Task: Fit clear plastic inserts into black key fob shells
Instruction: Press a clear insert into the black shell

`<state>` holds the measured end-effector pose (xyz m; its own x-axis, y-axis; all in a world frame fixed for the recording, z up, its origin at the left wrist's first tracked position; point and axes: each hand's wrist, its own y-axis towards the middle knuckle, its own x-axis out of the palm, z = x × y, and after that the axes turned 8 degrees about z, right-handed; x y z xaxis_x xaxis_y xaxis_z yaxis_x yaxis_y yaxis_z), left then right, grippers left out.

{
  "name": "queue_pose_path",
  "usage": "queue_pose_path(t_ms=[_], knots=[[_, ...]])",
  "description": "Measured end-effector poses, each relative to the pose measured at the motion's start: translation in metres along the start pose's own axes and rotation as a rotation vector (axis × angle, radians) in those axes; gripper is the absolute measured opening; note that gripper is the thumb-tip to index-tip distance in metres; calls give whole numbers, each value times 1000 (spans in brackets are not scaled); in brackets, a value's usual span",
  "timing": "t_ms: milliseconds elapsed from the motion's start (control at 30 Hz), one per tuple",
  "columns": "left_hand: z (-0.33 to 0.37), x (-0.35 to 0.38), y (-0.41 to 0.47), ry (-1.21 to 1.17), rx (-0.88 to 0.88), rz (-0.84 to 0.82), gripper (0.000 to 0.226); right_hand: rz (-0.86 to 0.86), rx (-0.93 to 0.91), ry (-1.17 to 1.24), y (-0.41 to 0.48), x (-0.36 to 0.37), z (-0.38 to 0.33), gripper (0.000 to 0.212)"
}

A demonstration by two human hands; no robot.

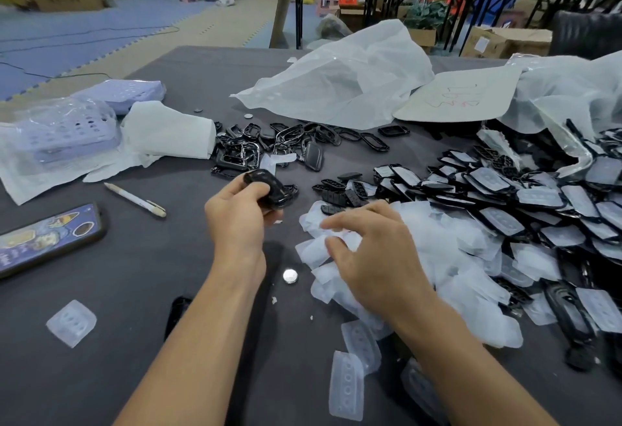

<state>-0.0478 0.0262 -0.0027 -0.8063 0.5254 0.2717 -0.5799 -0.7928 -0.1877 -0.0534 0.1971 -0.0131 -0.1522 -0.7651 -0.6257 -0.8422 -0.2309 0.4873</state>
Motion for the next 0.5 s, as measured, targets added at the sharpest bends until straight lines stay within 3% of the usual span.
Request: queue_pose_path(t_ms=[100, 233, 400, 500], knots=[[-1, 2, 1, 18, -3, -15, 38, -133, -143, -207, -4, 15, -7, 33], [-3, 4, 3, 63, 10, -32, 27, -261, -77, -229, -1, 17, -6, 50], [-6, 6, 2, 111, 34, -87, 24, -10, -73, -188, -5, 17, -5, 11], [-8, 9, 0, 168, 50, -113, 24, 52, 92, -35, -5, 15, -3, 20]])
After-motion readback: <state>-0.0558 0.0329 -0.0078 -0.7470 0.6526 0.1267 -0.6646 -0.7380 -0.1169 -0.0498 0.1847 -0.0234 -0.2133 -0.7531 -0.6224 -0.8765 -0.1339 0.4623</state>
